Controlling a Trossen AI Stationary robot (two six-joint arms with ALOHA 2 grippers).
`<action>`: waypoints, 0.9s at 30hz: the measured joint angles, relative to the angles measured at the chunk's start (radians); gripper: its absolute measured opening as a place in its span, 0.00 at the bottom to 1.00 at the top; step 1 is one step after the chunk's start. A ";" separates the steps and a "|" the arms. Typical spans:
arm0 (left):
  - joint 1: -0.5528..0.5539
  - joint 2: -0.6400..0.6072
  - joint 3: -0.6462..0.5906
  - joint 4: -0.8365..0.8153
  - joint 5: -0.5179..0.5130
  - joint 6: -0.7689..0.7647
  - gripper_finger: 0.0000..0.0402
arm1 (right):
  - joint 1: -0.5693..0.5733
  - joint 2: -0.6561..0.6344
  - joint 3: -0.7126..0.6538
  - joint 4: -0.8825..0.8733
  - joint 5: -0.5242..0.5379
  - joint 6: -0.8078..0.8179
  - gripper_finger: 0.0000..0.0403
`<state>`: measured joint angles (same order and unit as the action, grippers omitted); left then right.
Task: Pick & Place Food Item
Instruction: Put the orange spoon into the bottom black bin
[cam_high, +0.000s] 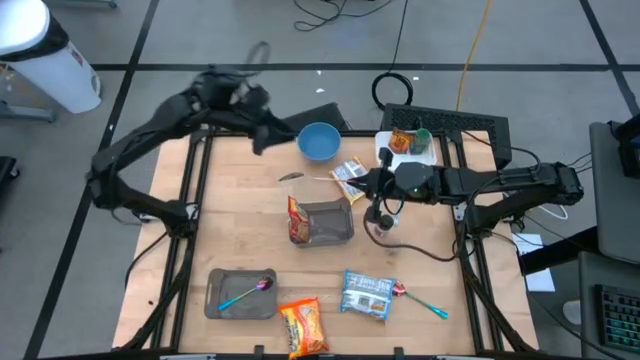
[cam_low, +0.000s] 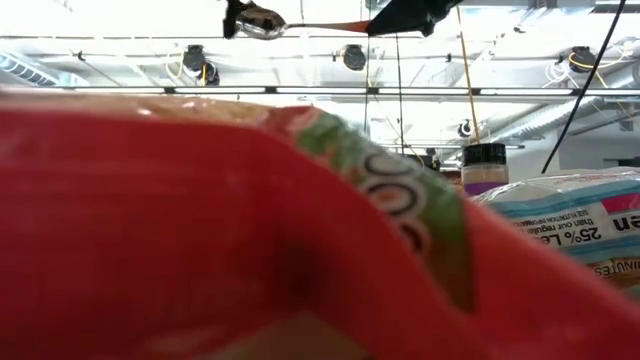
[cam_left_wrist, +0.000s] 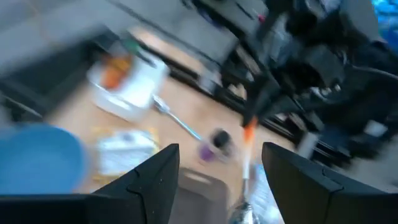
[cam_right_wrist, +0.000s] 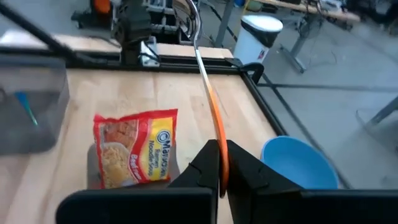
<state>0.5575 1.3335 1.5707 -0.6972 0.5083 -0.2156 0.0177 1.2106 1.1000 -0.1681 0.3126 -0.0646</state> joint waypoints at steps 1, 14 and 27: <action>0.000 -0.026 0.000 -0.002 -0.047 0.014 0.60 | -0.004 0.000 0.000 0.004 -0.001 0.031 0.00; -0.091 -0.206 0.000 -0.104 -0.359 0.061 0.60 | -0.082 -0.001 0.000 0.399 -0.106 0.291 0.00; -0.203 -0.132 -0.001 0.123 -0.431 0.109 0.60 | -0.124 -0.001 0.000 0.495 -0.108 0.333 0.00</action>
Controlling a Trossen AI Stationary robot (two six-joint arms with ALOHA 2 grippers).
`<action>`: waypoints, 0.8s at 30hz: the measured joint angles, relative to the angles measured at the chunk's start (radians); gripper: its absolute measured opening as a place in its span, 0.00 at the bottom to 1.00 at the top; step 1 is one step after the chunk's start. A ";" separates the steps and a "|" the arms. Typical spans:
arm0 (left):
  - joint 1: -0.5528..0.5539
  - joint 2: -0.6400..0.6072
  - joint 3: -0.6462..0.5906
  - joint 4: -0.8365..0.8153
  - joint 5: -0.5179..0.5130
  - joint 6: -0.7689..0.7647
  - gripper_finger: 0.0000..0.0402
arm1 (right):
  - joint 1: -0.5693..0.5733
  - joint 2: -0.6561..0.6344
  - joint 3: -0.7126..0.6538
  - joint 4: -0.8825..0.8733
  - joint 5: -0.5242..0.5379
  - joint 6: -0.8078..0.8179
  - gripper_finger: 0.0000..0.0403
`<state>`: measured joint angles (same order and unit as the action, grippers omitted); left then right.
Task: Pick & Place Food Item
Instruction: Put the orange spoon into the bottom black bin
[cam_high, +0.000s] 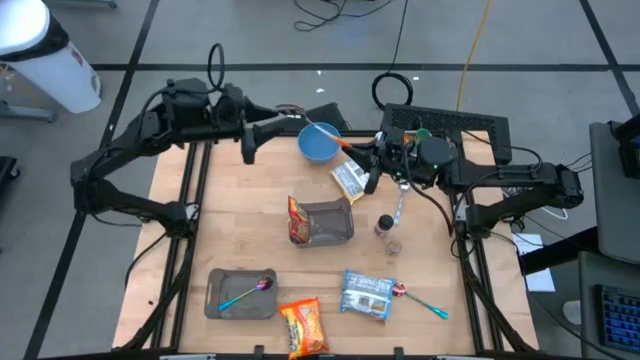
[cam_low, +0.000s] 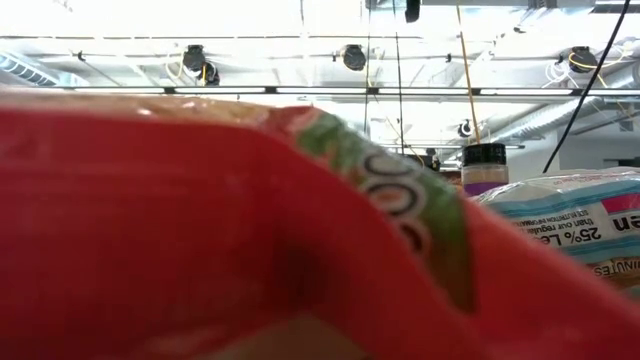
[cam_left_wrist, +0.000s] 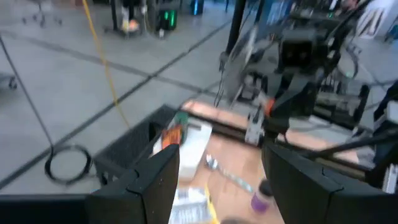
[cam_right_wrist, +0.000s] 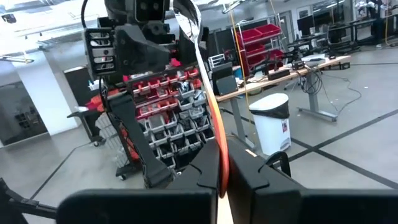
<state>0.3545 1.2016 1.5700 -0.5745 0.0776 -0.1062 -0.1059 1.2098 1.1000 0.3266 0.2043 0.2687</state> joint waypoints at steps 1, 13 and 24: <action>-0.002 0.007 0.000 0.022 -0.002 0.005 0.60 | 0.000 0.000 0.000 0.001 0.000 0.000 0.00; -0.002 0.038 0.000 0.143 -0.001 0.024 0.60 | 0.000 0.000 0.000 -0.003 0.000 -0.003 0.00; 0.000 0.042 0.000 0.166 -0.001 0.007 0.57 | -0.006 0.000 0.000 -0.003 -0.052 -0.015 0.00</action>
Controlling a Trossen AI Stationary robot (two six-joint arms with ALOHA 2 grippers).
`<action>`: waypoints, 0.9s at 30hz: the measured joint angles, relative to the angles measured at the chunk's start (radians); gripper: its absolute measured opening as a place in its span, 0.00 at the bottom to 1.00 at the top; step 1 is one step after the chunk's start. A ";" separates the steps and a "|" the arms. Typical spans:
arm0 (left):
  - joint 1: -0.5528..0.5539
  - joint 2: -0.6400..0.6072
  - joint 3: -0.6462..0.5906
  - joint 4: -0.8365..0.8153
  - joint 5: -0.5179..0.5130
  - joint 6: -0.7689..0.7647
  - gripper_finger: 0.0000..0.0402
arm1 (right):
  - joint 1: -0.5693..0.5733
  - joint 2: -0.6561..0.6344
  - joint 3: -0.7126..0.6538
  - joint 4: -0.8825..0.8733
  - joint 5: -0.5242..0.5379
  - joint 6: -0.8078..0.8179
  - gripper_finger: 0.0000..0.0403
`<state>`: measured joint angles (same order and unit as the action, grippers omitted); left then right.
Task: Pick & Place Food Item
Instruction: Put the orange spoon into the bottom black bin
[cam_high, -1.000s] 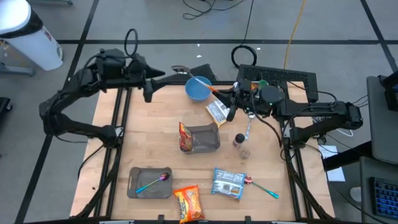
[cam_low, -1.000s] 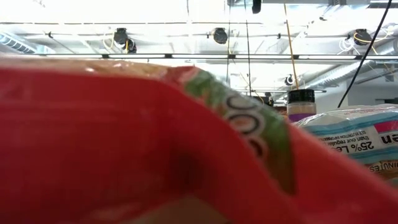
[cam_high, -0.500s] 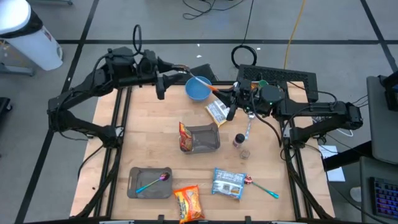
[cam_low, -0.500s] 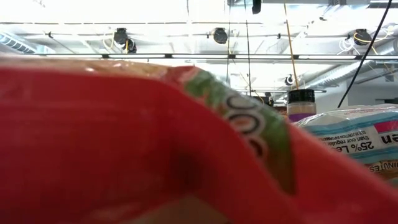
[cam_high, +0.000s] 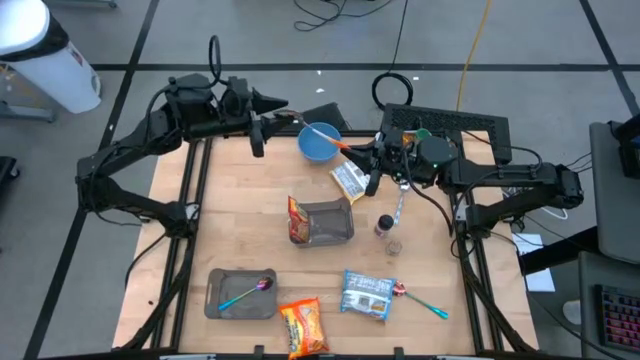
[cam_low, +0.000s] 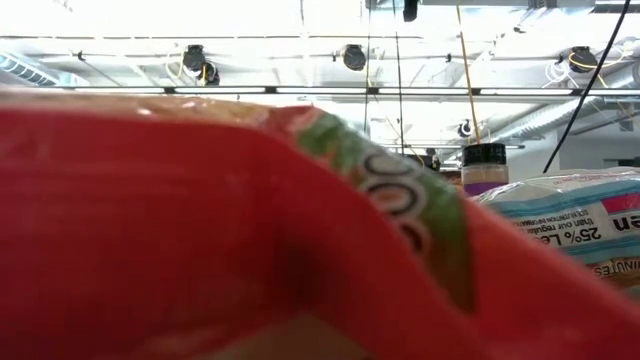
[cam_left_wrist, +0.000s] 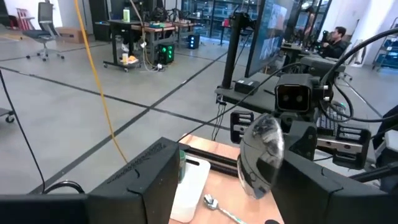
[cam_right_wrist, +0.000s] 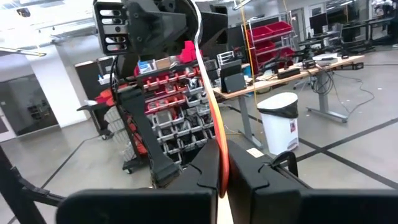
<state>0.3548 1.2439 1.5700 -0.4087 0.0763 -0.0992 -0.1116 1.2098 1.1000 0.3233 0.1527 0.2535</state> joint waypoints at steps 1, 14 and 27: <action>0.000 0.004 0.000 0.002 0.000 -0.003 0.54 | 0.000 0.000 0.000 -0.001 0.000 0.000 0.00; 0.000 0.008 0.000 -0.006 0.007 -0.004 0.08 | 0.000 0.000 0.000 -0.014 0.003 -0.003 0.00; 0.000 0.008 0.000 -0.031 0.017 0.021 0.03 | -0.009 0.001 0.000 -0.019 -0.001 -0.011 0.11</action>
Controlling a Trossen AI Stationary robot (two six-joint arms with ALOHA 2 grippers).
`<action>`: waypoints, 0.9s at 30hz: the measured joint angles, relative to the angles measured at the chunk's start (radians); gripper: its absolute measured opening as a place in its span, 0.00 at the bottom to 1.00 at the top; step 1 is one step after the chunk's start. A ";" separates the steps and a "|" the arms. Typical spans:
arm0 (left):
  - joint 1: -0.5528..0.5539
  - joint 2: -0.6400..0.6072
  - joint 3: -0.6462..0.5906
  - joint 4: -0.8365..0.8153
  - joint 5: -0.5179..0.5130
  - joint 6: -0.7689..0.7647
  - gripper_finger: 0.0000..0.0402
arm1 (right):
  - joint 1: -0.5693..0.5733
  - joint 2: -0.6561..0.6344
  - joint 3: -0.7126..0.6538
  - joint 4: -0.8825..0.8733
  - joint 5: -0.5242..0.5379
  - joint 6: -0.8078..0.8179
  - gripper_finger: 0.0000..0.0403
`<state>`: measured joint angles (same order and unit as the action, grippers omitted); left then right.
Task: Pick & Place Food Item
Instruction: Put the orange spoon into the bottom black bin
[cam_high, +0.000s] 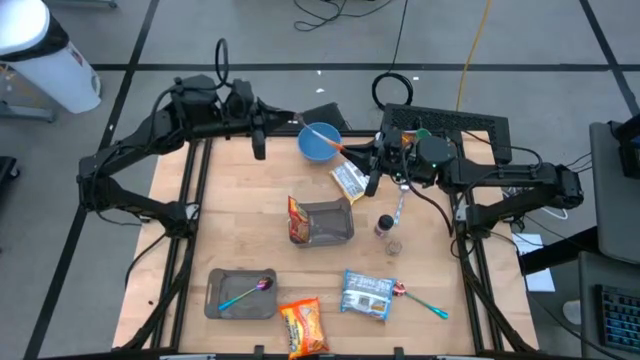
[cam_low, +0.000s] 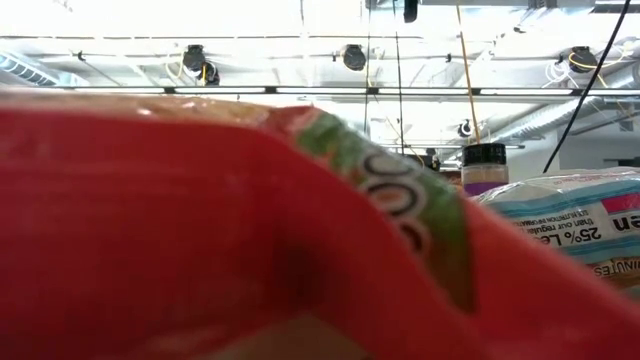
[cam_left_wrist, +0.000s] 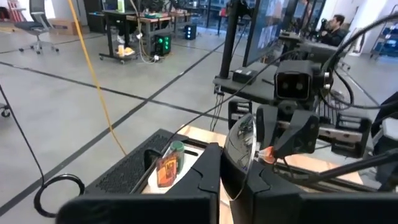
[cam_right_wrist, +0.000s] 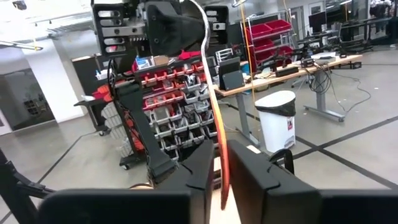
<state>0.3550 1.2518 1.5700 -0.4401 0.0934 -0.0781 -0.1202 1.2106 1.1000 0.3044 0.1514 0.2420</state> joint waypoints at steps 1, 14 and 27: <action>0.000 0.000 0.000 -0.008 0.000 0.006 0.03 | -0.005 0.000 0.000 -0.006 -0.001 0.007 0.13; 0.000 0.001 0.000 -0.282 -0.016 0.017 0.02 | -0.151 -0.021 0.000 -0.073 -0.111 0.177 0.55; -0.019 0.189 0.123 -0.433 0.056 0.019 0.02 | -0.220 0.145 0.038 -0.065 -0.500 0.275 0.62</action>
<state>0.3364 1.4407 1.6926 -0.8731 0.1492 -0.0596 -0.3398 1.3557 1.1379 0.2399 -0.3485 0.5171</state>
